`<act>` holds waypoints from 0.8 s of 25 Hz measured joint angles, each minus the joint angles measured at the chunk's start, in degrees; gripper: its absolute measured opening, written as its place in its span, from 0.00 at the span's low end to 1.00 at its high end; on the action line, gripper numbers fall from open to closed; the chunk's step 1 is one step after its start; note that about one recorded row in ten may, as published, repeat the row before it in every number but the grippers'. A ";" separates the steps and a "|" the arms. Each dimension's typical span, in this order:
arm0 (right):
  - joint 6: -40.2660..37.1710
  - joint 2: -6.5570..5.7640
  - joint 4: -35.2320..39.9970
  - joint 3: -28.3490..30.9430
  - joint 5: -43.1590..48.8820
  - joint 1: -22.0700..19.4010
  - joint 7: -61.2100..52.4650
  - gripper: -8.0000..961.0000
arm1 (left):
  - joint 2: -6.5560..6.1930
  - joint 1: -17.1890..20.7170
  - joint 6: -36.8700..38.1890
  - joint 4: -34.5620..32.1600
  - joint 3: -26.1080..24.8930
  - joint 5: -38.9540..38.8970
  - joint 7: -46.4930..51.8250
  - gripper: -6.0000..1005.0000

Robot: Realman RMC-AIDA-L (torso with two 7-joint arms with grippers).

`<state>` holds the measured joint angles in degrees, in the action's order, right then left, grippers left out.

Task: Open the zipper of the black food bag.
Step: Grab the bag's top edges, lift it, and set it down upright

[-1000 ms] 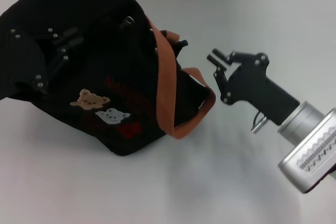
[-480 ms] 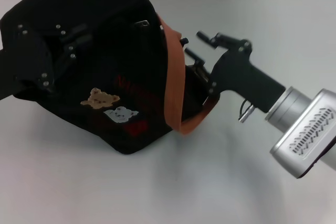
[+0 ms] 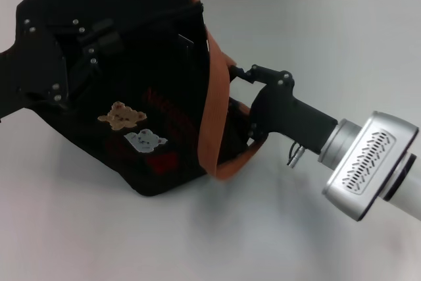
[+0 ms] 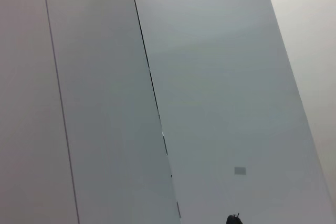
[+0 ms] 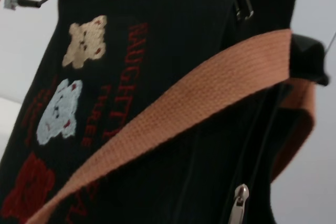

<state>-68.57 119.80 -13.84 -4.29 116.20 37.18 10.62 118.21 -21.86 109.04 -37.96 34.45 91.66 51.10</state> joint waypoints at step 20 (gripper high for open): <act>3.46 0.09 -3.89 1.31 1.49 4.23 0.41 0.46 | 0.23 -1.49 0.68 1.75 0.46 -0.17 -0.60 0.03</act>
<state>-65.11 119.88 -17.73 -2.98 117.68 41.41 11.03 118.44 -23.35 109.72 -36.21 34.91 91.50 50.50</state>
